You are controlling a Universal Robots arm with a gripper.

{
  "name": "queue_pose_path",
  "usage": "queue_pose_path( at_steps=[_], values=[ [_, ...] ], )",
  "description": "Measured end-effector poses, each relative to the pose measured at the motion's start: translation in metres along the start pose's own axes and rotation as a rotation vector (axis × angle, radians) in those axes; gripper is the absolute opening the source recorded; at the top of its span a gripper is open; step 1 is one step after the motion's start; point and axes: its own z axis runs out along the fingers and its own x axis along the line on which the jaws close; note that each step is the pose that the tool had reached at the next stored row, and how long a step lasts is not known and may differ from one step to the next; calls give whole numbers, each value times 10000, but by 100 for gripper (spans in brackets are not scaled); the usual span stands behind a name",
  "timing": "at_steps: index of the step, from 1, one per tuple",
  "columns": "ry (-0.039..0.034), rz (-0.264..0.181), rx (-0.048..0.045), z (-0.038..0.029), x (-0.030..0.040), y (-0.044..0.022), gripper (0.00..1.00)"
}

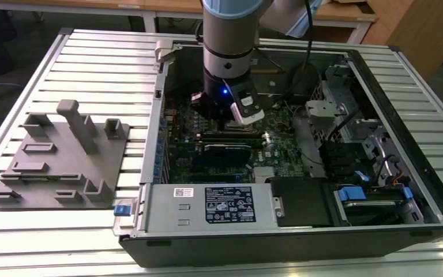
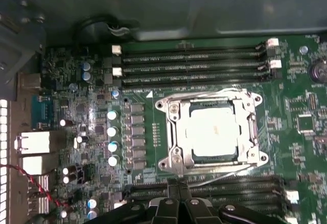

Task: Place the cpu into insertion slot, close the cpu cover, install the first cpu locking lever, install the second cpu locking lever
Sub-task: 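Install the second cpu locking lever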

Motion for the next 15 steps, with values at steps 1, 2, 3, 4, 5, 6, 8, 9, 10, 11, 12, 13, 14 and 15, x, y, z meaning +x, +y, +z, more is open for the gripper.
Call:
queue_pose_path(
  at_steps=[1,2,3,4,5,6,8,9,10,11,12,13,14,15],
  values=[
    [6,-28,-45,6,0,-2,10],
    [9,-49,-72,13,0,-4,10],
    [11,-62,-87,17,0,-7,10],
    [12,-71,-93,20,-1,-12,10],
    [15,-79,-101,22,-1,-18,10],
    [17,-89,-115,25,1,-24,10],
    [23,-115,-164,31,2,-36,10],
    [26,-129,-185,34,3,-42,10],
    [28,-143,-201,36,6,-48,10],
    [31,-159,-222,39,10,-54,10],
    [35,-176,-249,43,16,-58,10],
    [39,-194,-291,48,25,-61,10],
    [45,-213,-354,54,34,-64,10],
    [52,-231,-423,61,42,-67,10]
  ],
)
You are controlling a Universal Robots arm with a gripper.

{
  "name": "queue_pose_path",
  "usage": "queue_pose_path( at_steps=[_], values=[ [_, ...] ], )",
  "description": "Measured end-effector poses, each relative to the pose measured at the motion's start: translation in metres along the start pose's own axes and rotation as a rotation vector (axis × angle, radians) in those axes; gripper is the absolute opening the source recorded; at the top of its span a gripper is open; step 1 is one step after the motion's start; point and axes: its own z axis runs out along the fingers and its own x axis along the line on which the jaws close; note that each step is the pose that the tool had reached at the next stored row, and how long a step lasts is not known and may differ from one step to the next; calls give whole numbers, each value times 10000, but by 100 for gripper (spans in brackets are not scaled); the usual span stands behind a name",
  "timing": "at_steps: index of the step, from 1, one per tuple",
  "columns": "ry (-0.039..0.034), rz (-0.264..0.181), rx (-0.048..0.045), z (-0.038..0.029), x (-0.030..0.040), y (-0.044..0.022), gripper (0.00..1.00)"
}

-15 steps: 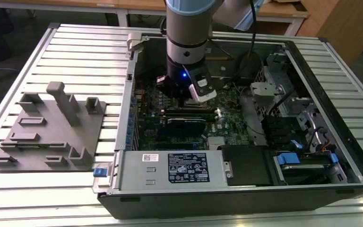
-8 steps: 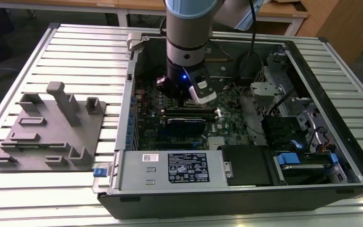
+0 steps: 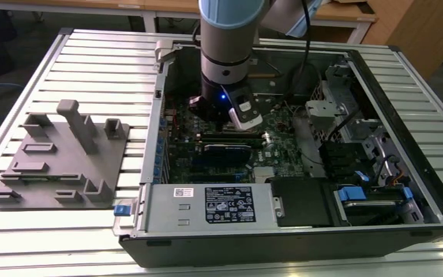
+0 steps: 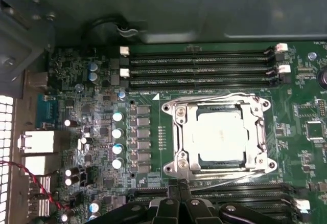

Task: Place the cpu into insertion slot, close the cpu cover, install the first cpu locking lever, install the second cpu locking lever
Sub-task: 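Install the second cpu locking lever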

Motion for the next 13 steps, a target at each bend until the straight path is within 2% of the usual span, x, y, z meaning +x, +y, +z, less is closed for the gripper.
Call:
queue_pose_path(
  at_steps=[3,5,13],
  values=[
    [17,-38,-242,20,14,-6,10],
    [24,-50,-337,34,15,-10,10],
    [31,-62,-457,75,16,-30,10]
  ],
)
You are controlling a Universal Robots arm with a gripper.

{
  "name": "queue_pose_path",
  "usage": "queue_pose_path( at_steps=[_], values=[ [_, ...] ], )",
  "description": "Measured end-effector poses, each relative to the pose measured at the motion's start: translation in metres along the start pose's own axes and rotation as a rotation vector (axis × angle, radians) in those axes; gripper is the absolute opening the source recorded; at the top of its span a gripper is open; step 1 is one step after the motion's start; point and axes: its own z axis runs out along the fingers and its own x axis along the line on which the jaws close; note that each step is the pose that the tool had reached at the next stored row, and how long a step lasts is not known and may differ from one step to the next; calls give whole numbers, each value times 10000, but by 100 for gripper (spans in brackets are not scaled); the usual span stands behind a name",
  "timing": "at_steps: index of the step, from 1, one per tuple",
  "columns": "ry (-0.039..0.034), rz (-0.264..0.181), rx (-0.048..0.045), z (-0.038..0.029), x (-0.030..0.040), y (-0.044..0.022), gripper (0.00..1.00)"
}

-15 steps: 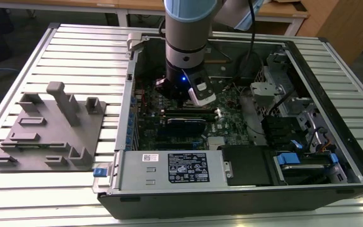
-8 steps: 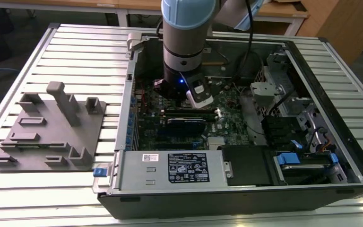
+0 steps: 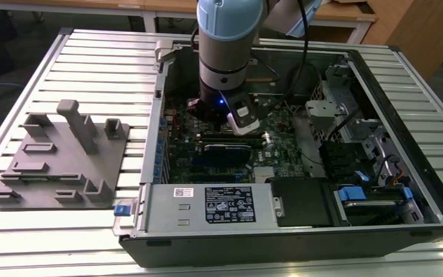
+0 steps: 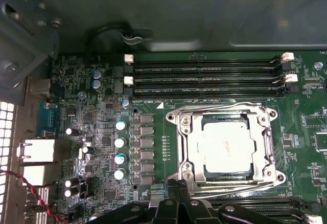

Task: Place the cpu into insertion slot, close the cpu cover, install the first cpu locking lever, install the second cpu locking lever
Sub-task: 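Install the second cpu locking lever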

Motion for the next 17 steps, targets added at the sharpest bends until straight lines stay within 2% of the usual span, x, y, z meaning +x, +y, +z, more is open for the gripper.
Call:
queue_pose_path(
  at_steps=[5,9,15,17],
  values=[
    [3,0,-33,19,8,-18,10],
    [6,4,-144,34,13,-27,10],
    [15,9,-381,52,25,-39,10],
    [15,10,-403,61,28,-46,10]
  ],
)
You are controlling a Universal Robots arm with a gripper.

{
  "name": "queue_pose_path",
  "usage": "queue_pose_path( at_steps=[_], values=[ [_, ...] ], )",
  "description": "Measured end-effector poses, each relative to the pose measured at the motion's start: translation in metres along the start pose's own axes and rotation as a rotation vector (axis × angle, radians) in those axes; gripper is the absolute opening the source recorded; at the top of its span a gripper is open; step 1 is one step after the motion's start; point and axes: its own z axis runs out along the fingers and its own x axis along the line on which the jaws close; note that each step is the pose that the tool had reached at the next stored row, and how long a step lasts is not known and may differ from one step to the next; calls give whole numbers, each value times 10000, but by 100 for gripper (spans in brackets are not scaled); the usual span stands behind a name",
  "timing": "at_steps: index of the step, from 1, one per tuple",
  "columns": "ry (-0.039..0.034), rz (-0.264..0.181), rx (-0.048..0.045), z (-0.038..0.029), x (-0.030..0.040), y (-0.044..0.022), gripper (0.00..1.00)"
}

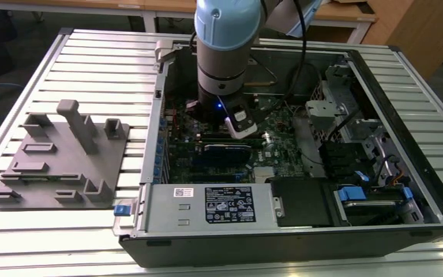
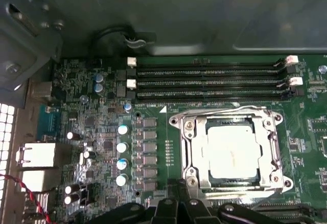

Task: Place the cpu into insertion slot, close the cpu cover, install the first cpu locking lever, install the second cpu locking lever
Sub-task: 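Install the second cpu locking lever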

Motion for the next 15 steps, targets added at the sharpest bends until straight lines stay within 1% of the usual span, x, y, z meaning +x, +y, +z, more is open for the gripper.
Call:
queue_pose_path(
  at_steps=[4,6,12,15],
  values=[
    [3,1,-39,3,1,-3,10],
    [0,-1,-43,-15,0,1,10],
    [2,0,-40,-184,-6,40,10],
    [2,1,-41,-300,-9,68,10]
  ],
)
